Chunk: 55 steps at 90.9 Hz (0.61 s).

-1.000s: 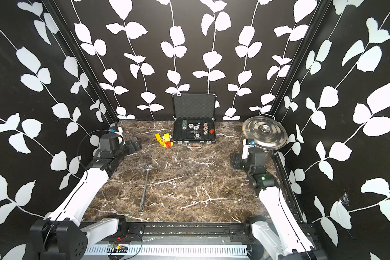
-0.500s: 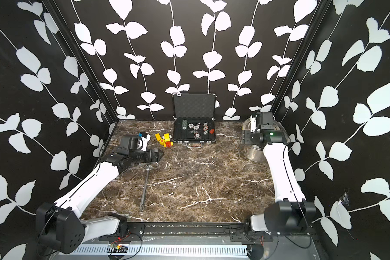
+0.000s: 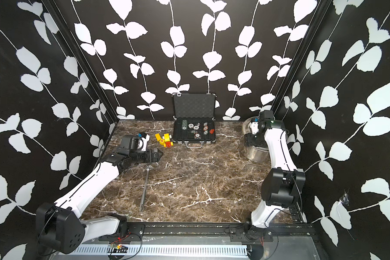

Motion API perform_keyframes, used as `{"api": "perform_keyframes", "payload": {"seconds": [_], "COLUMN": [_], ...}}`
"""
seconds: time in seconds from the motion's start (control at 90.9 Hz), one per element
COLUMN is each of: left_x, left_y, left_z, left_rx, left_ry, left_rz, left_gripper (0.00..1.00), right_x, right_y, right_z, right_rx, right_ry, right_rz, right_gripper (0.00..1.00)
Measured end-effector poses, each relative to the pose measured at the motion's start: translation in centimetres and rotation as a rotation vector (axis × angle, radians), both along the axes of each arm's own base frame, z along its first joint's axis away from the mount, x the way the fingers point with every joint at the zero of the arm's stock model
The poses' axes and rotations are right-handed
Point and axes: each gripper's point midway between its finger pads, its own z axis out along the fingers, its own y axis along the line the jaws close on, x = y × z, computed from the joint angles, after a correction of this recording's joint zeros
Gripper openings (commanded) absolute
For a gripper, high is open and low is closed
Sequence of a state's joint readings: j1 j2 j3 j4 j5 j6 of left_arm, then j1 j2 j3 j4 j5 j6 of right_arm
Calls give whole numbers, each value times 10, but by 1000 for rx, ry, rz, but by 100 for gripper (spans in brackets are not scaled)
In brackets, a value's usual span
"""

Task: Stir the soup with a spoon
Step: Move the pan to the center of the board.

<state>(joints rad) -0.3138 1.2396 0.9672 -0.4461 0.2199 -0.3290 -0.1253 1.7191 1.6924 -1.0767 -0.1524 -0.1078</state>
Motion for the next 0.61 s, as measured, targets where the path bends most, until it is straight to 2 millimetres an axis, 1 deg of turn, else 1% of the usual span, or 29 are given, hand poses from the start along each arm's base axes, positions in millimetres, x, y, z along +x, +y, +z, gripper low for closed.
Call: {"api": "perform_keyframes", "payload": {"seconds": [0.099, 0.198, 0.341, 0.473, 0.605], "left_x": [1, 2, 3, 4, 4], "left_y": [1, 4, 6, 7, 8], "left_z": [-2, -3, -4, -4, -4], "left_rx": [9, 21, 35, 43, 49], "left_ry": [4, 2, -3, -5, -8], "left_rz": [6, 14, 21, 26, 29], "left_gripper": [99, 99, 99, 99, 99], "right_x": [-2, -6, -11, -12, -18], "right_y": [1, 1, 1, 3, 5], "right_z": [-6, -6, -3, 0, -1], "right_rx": [-1, -4, -5, -2, 7], "right_ry": [45, 79, 126, 152, 182], "right_rz": [24, 44, 75, 104, 134], "right_gripper": [72, 72, 65, 63, 60]}}
